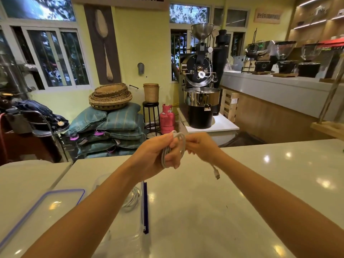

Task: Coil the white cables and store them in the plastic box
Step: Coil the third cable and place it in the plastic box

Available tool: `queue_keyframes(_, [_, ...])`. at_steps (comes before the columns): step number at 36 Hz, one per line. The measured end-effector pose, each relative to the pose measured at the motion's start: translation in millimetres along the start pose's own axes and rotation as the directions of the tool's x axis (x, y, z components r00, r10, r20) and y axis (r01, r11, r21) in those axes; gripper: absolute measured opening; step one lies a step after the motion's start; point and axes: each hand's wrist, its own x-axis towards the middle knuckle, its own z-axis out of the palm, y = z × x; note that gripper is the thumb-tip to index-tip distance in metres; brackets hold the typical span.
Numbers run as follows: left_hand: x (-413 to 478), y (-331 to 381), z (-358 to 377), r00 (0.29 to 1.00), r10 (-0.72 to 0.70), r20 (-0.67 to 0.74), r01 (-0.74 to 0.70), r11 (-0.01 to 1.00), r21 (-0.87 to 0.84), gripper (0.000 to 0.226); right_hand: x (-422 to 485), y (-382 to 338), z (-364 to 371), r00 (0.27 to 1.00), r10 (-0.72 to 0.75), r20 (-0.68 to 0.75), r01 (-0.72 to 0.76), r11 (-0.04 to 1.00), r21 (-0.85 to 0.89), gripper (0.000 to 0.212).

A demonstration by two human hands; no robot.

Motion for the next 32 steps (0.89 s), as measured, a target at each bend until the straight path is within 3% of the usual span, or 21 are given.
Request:
queue_keyframes(4, [4,-4,-8,0.999,0.034,-0.04,-0.036,0.997,-0.067,0.03,-6,9,34,0.999,0.053,-0.008,-0.053,0.997,0.05,0.022])
queue_keyframes(7, [6,-5,-18,0.992,0.056,-0.114,-0.063,0.996,-0.058,0.029,-13,4,54,0.99,0.123,0.072,-0.134,0.977,0.166,0.027])
queue_keyframes(11, [7,-8,-30,0.97,0.083,-0.228,-0.097,0.994,-0.052,0.029,-21,-12,63,0.968,0.125,0.217,-0.158,0.977,0.143,0.013])
queue_keyframes(13, [9,-10,-33,0.956,0.103,-0.276,-0.122,0.991,-0.05,0.034,-23,-20,64,0.951,0.127,0.282,-0.18,0.968,0.173,0.028])
queue_keyframes(17, [11,-14,-41,0.934,0.15,-0.323,-0.117,0.986,0.12,0.034,-30,-32,67,0.896,0.133,0.423,-0.204,0.97,0.129,0.047])
queue_keyframes(21, [4,-15,-49,0.942,0.128,-0.312,-0.041,0.962,0.271,0.03,-29,-39,58,0.882,0.167,0.442,-0.238,0.965,0.109,0.043])
queue_keyframes(26, [-4,-18,-51,0.934,0.109,-0.339,0.132,0.778,0.614,0.034,-24,-54,32,0.861,0.163,0.482,-0.207,0.977,0.039,0.035])
queue_keyframes(30, [-9,-18,-45,0.957,0.024,-0.288,0.153,0.805,0.573,0.03,-19,-66,10,0.88,0.09,0.466,-0.129,0.99,0.051,0.014])
queue_keyframes(32, [-10,-17,-42,0.972,-0.038,-0.233,0.157,0.841,0.518,0.03,-17,-69,0,0.899,0.052,0.435,-0.093,0.993,0.072,0.016])
